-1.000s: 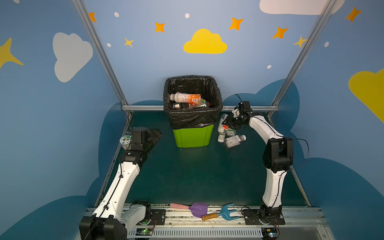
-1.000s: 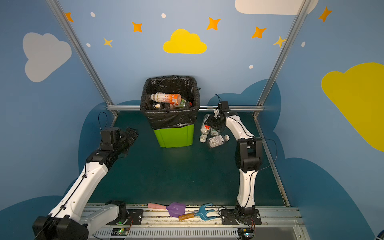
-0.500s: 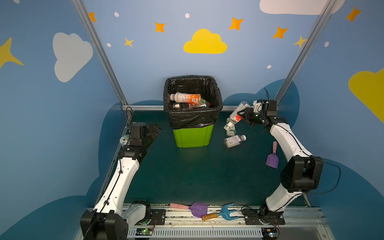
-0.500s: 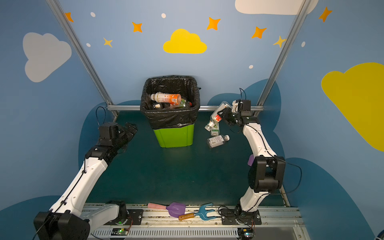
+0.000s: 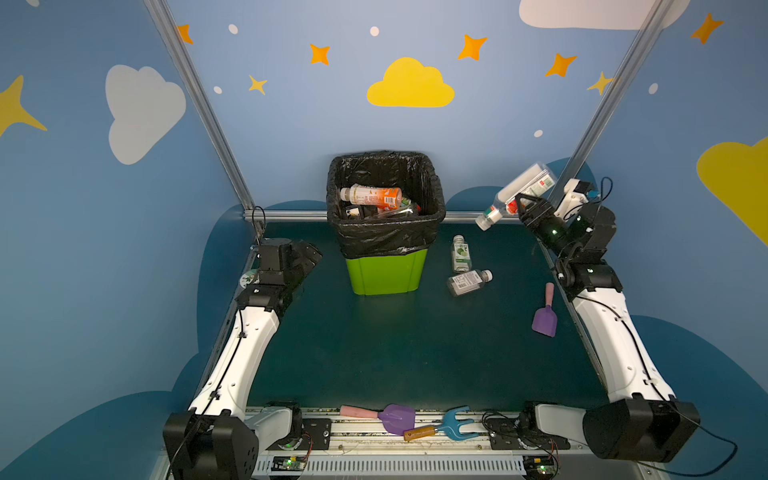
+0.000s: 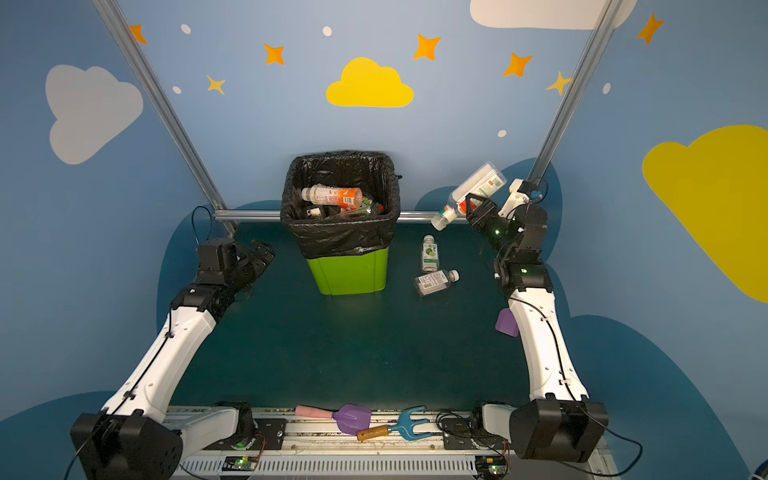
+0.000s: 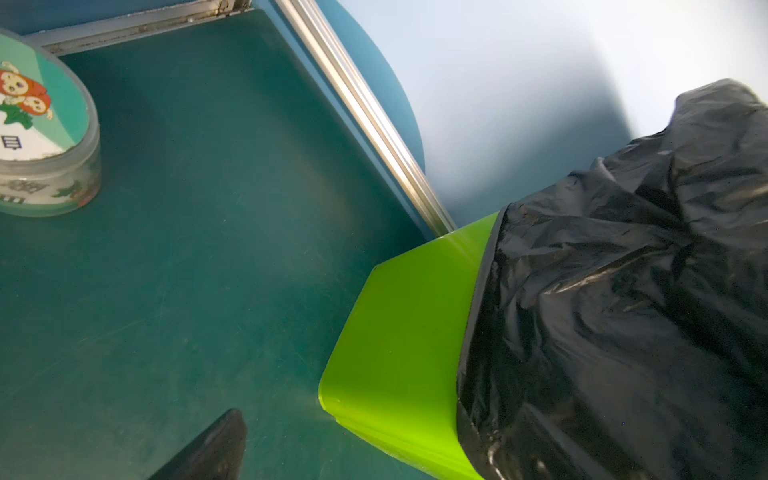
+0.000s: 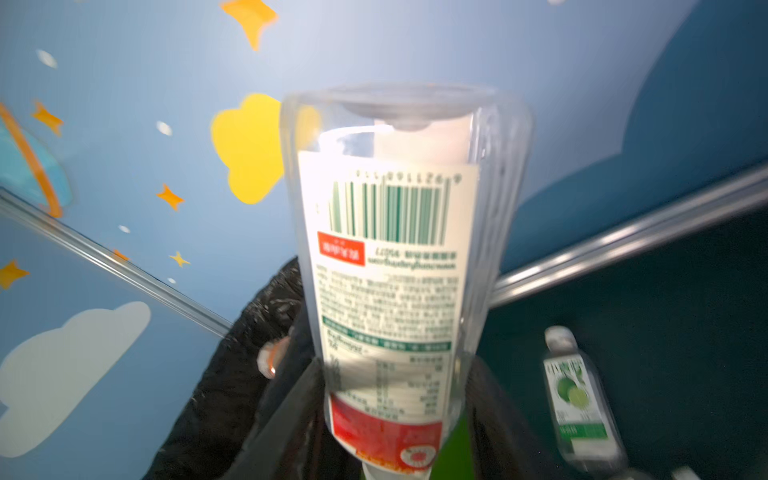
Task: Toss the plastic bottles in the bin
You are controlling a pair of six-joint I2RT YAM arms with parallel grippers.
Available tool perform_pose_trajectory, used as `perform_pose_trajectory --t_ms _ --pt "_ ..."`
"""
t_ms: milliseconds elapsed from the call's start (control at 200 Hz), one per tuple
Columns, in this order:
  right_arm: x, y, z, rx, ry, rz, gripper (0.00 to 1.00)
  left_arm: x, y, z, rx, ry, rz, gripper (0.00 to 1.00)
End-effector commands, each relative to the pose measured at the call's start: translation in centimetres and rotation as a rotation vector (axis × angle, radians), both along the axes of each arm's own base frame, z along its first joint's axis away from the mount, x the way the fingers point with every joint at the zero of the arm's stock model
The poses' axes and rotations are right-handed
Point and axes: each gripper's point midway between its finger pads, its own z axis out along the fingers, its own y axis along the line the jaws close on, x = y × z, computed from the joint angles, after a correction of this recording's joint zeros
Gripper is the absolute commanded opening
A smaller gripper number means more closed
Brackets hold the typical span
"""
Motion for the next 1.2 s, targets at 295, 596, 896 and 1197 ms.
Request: perform_pose_trajectory --t_ms 295,596,896,1197 --pt "3.6 22.0 7.9 -0.095 -0.132 0.776 0.70 1.4 0.1 3.8 0.033 -0.059 -0.021 1.00" --pt "7.4 10.3 1.7 -0.109 0.074 0.430 0.72 -0.1 0.8 4.3 0.092 -0.047 -0.010 1.00" --pt "9.3 5.5 -13.8 -0.171 0.515 0.280 0.69 -0.9 -0.4 4.3 0.131 -0.046 -0.108 1.00" --pt "9.0 0.1 -26.1 -0.331 0.858 0.164 0.70 -3.3 -4.1 -2.2 0.179 0.122 -0.234 1.00"
